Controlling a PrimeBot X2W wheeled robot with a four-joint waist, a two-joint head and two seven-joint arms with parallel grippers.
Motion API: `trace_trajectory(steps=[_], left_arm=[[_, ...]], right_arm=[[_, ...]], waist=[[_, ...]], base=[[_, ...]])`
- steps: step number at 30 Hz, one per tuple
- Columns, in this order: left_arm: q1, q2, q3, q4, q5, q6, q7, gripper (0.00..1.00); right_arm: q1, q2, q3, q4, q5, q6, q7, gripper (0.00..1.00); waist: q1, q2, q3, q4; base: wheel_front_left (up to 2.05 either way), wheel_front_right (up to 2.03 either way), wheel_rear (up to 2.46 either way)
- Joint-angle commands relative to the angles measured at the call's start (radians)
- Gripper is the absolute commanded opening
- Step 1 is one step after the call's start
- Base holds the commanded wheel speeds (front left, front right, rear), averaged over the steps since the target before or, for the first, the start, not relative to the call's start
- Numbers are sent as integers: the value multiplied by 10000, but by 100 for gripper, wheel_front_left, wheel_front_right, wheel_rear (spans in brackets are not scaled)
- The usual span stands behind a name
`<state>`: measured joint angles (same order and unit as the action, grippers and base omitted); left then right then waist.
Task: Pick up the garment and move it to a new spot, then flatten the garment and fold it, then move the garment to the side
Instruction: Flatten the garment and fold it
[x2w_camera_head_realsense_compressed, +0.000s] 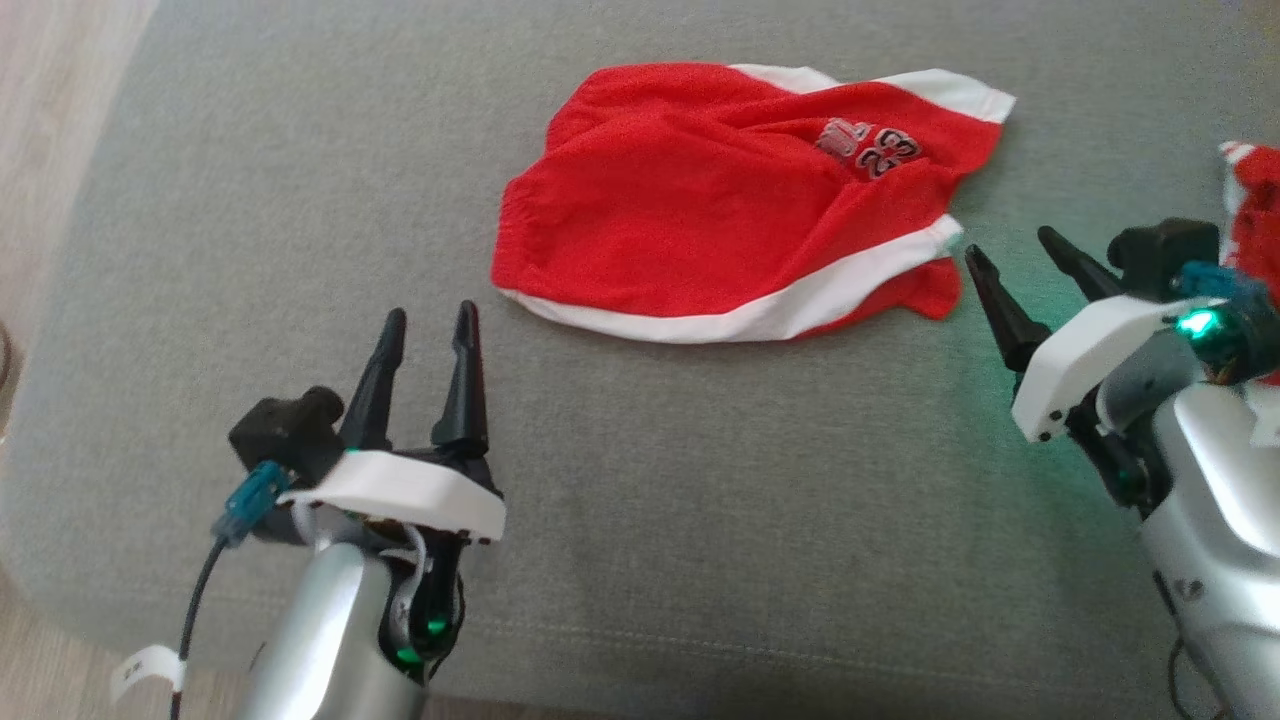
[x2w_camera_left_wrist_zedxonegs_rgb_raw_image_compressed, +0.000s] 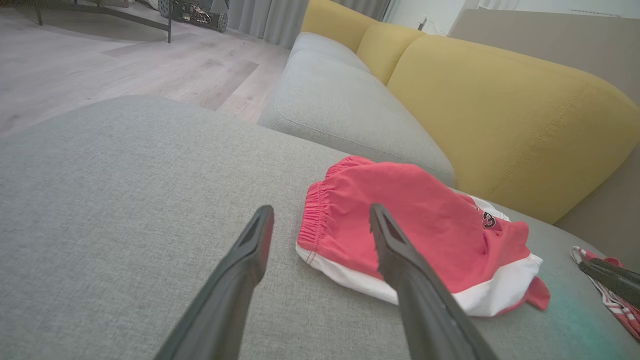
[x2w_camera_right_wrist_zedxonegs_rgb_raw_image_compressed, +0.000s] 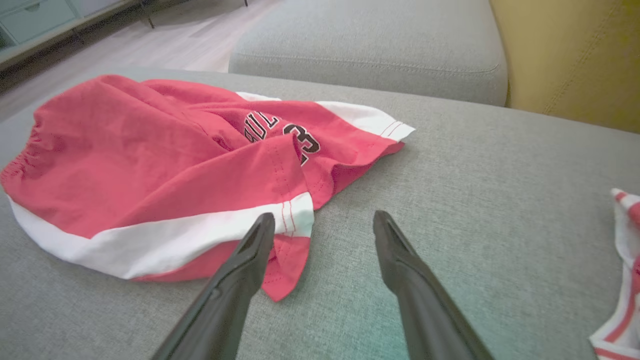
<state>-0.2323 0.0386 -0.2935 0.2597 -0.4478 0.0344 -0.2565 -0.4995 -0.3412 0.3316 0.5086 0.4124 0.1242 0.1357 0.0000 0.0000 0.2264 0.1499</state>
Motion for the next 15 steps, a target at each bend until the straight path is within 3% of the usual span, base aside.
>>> trace_trajectory(steps=[1, 15], left_arm=[[-475, 116, 177, -292, -55, 6, -53, 100], [-685, 116, 3, -287, -135, 130, -53, 100]], right_arm=[[-398, -231, 260, -104, 152, 65, 57, 100], [-1345, -681, 1320, 1068, 1310, 65, -112, 100]], waist=[[0, 0, 221, 264], [0, 0, 572, 666]], base=[[0, 0, 0], [0, 0, 0]])
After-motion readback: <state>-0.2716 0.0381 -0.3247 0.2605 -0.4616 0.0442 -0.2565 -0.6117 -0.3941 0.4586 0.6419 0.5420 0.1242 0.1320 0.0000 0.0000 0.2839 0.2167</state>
